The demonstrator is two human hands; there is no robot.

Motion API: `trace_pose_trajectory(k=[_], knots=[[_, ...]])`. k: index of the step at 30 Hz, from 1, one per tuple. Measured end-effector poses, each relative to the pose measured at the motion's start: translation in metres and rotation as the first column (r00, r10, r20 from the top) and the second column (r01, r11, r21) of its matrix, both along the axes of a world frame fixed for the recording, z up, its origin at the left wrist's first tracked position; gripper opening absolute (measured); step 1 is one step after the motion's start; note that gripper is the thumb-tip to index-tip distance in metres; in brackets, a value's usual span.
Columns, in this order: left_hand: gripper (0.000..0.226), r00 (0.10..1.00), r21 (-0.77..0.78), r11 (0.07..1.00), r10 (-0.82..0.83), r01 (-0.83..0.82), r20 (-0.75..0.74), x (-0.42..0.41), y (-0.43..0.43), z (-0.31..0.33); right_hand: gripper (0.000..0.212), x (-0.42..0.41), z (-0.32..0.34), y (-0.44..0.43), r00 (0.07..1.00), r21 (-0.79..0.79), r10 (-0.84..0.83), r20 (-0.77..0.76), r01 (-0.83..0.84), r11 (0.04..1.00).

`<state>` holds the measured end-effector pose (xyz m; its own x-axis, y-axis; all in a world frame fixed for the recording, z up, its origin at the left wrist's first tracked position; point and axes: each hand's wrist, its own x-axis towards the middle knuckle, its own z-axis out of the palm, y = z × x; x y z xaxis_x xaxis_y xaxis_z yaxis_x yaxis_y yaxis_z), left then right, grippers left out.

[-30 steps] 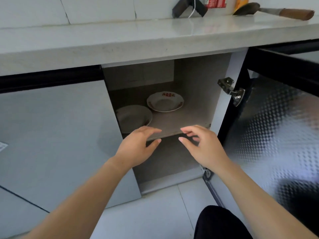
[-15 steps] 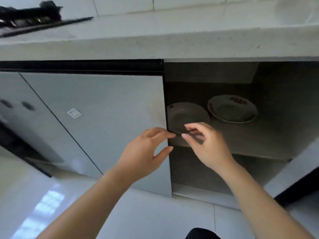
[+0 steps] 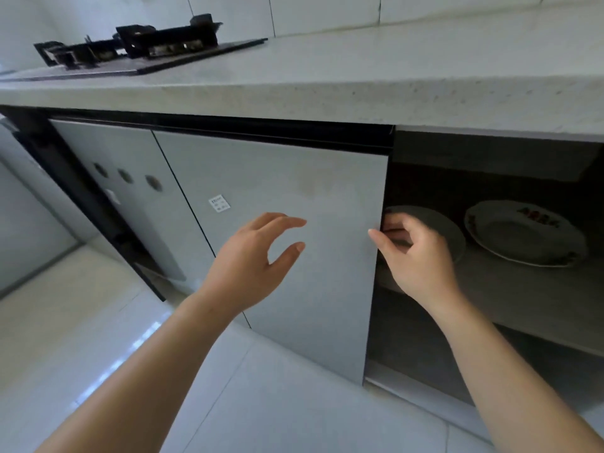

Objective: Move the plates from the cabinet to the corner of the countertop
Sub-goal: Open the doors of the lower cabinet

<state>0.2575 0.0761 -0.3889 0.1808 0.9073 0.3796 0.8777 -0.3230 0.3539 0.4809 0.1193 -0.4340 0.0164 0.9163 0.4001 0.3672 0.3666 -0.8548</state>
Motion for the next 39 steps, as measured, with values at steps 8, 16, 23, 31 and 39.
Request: trace_pose_trajectory(k=[8, 16, 23, 31, 39], knots=[[0.032, 1.000, 0.203, 0.979, 0.017, -0.019, 0.012, -0.006, 0.009, 0.031, 0.009, 0.000, -0.009, 0.003, 1.000, 0.043, -0.015, -0.027, 0.016, 0.999], [0.030, 0.996, 0.323, 0.943, 0.059, -0.078, 0.067, -0.016, -0.016, 0.057, 0.013, -0.014, -0.007, -0.032, 0.999, 0.046, -0.040, 0.003, 0.040, 0.998], [0.030, 0.992, 0.323, 0.943, 0.037, -0.075, 0.124, -0.026, -0.033, 0.079, 0.012, -0.040, -0.008, -0.073, 0.997, 0.038, -0.064, -0.035, 0.066, 0.997], [0.043, 0.998, 0.197, 0.978, -0.070, 0.070, -0.010, -0.026, -0.046, 0.088, 0.012, -0.071, -0.005, -0.120, 0.997, 0.031, -0.076, -0.012, 0.077, 0.997], [0.042, 0.993, 0.208, 0.973, -0.112, 0.100, 0.048, -0.044, -0.064, 0.076, 0.011, -0.092, -0.005, -0.144, 0.995, -0.008, -0.081, -0.055, 0.081, 0.997]])
